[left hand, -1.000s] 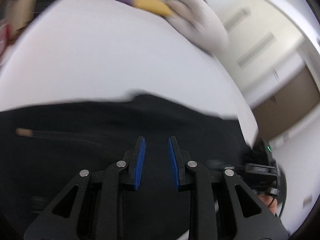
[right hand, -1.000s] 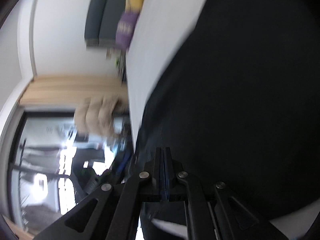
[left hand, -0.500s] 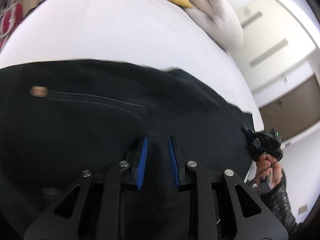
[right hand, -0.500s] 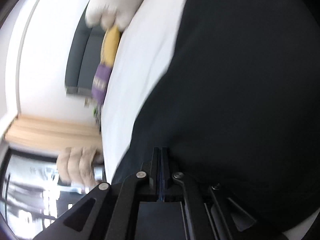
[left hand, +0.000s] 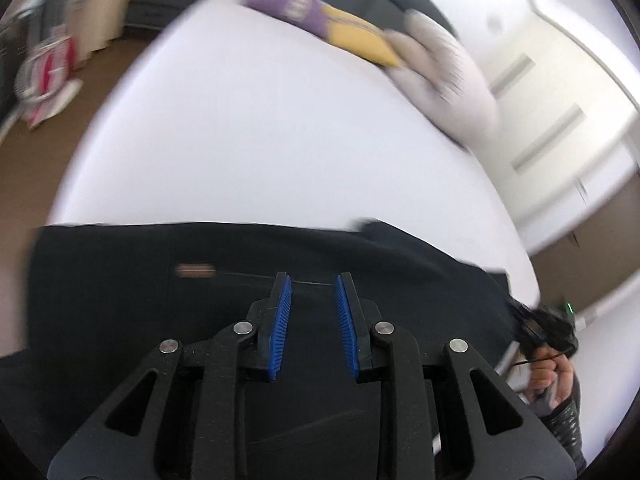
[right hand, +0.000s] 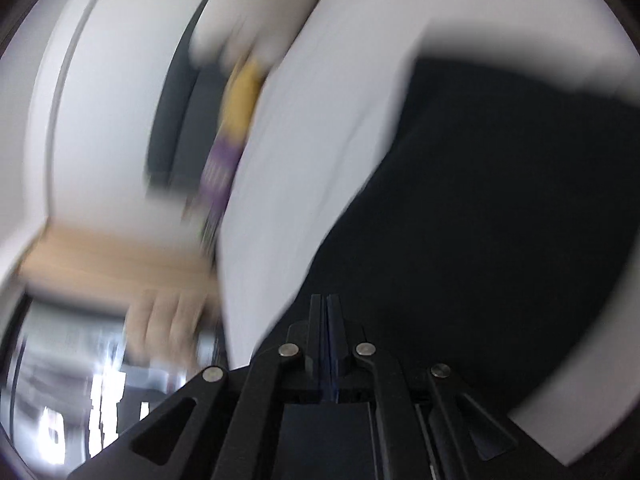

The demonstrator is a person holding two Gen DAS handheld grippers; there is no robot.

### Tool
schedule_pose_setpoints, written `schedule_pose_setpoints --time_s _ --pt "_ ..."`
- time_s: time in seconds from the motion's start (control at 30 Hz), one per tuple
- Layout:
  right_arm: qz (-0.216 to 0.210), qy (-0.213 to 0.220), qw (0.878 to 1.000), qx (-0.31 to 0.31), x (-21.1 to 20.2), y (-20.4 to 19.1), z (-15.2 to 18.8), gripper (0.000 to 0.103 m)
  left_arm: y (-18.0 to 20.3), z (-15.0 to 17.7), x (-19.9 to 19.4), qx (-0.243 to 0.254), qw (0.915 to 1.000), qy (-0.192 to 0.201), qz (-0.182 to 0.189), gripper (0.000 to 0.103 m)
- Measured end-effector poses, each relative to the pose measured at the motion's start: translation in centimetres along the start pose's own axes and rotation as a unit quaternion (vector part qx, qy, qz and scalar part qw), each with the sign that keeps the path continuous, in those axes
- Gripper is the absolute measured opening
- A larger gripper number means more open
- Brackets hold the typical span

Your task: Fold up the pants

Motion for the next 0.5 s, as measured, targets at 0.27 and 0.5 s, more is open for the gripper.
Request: schedule_pose_setpoints --time_s 0.27,0.5 --pt "-0.021 -0.173 0.984 -0.033 15.1 -6.4 10.9 0.004 6.3 4.7 8.9 0.052 0.9936 -0.1 0.008 0.022" --pt "-0.004 -0.113 0.994 0.004 13.4 -1.9 2.0 0.0 2.9 4.5 8.7 0.014 0.9948 -0.101 0.007 0.018"
Point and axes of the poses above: each gripper's, at about its wrist camera, not at the fingertips, and x roughly the way its jaws point, y to its right, z to its underside, the point moved 9 cm from there along x, roughly the way its jaws point, and after that the axes turned 3 degrees about -x, right-handed, at the moved point
